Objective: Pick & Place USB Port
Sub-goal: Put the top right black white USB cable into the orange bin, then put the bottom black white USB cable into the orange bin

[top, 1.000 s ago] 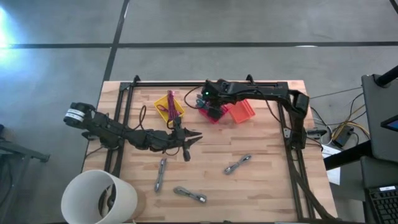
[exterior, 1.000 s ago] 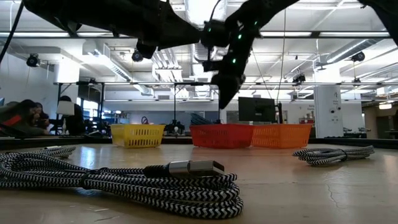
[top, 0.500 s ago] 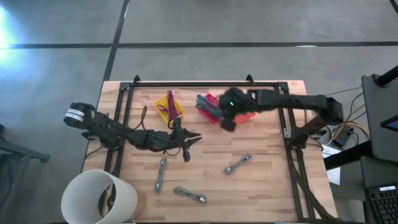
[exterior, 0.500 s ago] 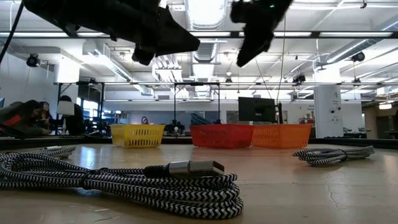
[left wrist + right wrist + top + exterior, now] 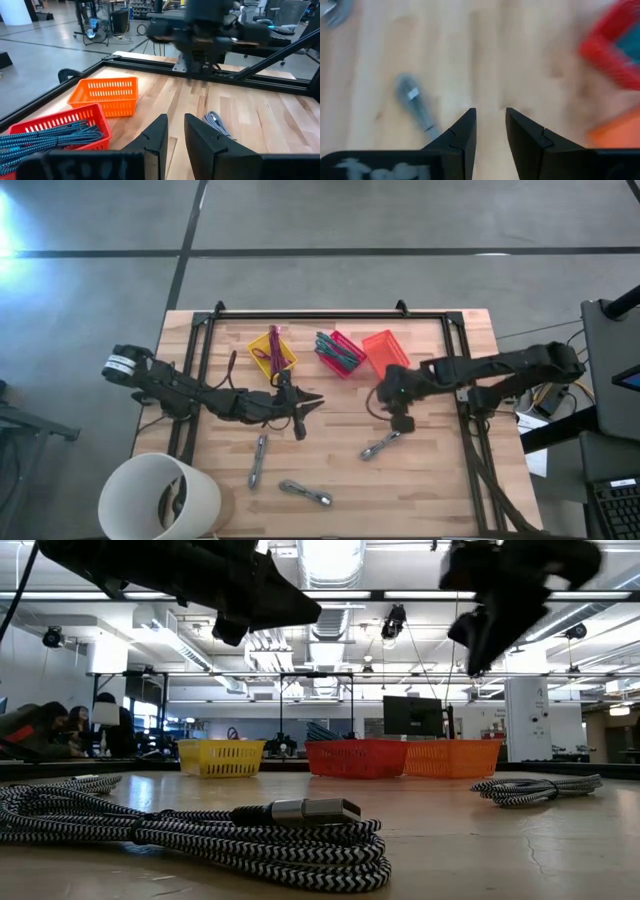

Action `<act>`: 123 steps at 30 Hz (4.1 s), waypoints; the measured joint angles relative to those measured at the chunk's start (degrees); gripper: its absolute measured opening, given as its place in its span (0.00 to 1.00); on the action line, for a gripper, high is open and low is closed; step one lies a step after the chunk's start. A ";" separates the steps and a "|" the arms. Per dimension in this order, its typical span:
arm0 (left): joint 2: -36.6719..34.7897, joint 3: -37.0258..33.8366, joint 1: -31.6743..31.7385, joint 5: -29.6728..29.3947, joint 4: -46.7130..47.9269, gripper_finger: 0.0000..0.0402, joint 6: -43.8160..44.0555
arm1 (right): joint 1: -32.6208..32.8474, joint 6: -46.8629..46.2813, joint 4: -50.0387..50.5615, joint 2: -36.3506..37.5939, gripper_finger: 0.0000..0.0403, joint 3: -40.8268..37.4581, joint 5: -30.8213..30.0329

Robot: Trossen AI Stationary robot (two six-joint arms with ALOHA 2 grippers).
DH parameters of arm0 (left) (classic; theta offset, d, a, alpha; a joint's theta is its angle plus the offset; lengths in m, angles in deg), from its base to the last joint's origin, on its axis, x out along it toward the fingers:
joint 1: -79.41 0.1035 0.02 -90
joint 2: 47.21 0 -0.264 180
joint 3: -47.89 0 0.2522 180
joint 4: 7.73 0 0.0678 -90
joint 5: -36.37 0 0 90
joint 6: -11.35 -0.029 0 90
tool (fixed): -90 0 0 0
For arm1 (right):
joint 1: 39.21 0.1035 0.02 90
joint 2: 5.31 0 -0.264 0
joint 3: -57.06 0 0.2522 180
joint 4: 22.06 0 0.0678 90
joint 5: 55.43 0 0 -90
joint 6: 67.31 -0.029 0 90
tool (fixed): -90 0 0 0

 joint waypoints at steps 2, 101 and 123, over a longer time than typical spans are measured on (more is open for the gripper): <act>0.00 0.00 0.04 -0.17 0.04 0.17 -0.13 | 1.21 0.07 -0.15 0.10 0.25 -2.13 4.21; 0.00 0.00 0.24 0.05 1.07 0.17 -4.70 | -30.99 3.47 -18.49 -13.93 0.05 -7.09 -16.18; 0.00 0.00 0.24 0.07 1.31 0.17 -3.48 | -30.70 4.63 -18.01 -13.75 0.24 -6.80 -16.25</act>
